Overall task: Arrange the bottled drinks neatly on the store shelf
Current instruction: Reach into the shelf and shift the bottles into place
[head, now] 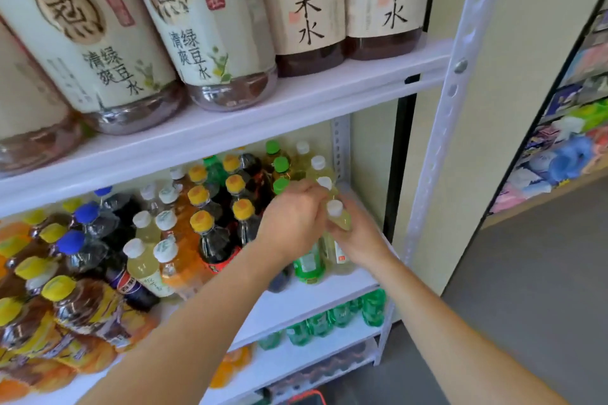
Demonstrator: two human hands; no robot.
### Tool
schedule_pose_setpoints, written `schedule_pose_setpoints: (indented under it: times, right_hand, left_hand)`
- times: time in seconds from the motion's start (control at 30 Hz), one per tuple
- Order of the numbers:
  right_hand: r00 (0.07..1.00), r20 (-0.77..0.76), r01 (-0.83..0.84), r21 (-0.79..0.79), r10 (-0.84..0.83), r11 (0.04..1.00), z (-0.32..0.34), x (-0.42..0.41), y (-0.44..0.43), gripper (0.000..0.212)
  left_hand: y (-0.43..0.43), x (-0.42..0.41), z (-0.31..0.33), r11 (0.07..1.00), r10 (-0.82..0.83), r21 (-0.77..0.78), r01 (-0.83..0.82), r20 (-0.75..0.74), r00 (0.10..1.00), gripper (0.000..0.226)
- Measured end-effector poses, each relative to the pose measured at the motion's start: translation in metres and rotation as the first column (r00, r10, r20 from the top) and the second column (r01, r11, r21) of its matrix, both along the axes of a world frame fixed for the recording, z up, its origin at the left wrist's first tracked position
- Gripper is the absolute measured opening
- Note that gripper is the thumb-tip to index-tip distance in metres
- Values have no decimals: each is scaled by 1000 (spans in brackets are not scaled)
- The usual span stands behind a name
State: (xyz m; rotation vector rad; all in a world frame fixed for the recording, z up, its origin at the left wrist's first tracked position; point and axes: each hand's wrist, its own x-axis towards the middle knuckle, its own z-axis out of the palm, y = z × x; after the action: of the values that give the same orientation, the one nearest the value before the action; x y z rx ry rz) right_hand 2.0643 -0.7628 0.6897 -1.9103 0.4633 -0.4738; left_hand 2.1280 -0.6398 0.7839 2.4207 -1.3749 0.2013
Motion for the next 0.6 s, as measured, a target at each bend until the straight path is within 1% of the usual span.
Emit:
schedule_pose_setpoints:
  times: [0.07, 0.13, 0.27, 0.37, 0.47, 0.6]
  right_hand:
    - [999, 8, 51, -83, -50, 995, -9, 2, 2, 34]
    - [997, -3, 76, -97, -77, 992, -13, 0, 1, 33]
    - [997, -24, 70, -133, -73, 989, -12, -3, -4, 36]
    - [996, -40, 75, -60, -78, 995, -12, -2, -8, 43]
    - [998, -49, 37, 38, -35, 999, -15, -3, -9, 55]
    - [997, -34, -57, 189, 64, 980, -17, -2, -10, 69]
  left_hand:
    - [-18, 16, -3, 999, 27, 44, -27, -9, 1000, 31]
    - [-36, 36, -5, 993, 29, 116, -30, 11, 1000, 32]
    - [-73, 68, -11, 957, 60, 281, -75, 61, 996, 33]
    - [-98, 86, -19, 911, 91, 398, -108, 64, 994, 38]
    - [-116, 105, -22, 869, 117, 479, -122, 41, 992, 29]
    - [-122, 121, -21, 837, 129, 518, -177, 128, 983, 30]
